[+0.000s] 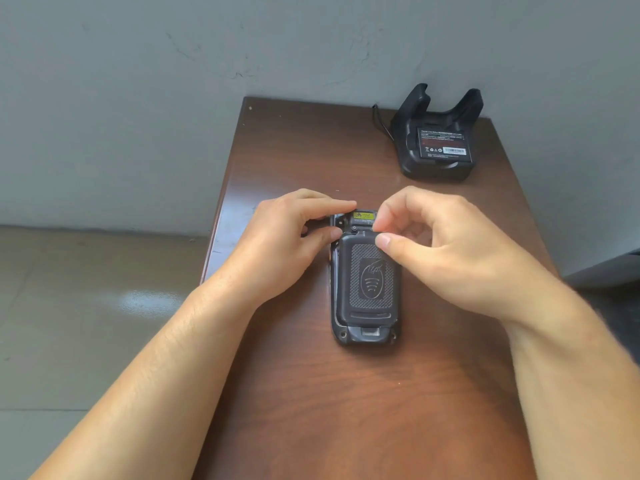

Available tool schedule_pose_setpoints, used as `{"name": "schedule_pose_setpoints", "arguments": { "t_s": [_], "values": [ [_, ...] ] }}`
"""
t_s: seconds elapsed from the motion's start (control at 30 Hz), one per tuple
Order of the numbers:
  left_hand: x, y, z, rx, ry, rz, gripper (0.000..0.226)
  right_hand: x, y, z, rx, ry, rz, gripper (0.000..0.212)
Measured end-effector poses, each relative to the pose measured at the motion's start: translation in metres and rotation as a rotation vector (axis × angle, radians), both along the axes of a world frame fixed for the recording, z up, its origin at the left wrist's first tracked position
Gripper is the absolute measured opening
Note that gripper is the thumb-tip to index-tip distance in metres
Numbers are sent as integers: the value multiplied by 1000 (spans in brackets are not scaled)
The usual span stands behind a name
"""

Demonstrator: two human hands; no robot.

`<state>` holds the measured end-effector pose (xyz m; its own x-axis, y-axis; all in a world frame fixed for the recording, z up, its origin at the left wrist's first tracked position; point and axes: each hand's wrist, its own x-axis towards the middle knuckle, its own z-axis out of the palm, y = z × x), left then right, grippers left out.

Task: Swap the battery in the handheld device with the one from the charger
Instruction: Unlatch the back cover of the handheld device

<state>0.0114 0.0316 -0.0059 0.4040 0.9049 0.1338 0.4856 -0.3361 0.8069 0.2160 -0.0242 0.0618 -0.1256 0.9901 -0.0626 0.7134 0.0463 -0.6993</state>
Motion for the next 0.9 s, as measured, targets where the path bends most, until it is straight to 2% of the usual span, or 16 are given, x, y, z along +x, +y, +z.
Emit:
{"name": "schedule_pose_setpoints", "arguments": {
  "t_s": [0.17,0.33,0.6,0.9],
  "values": [
    [0,1,0,-23,-18,-2,38,11,-3,8,44,188,70,12],
    [0,1,0,-28,-28,0,39,40,-6,18,41,336,-44,16],
    [0,2,1,-39,-21,-6,39,78,-16,0,-210,265,-217,17],
    [1,0,2,-37,11,6,39,96,-26,-12,-268,218,-195,14]
  ]
}}
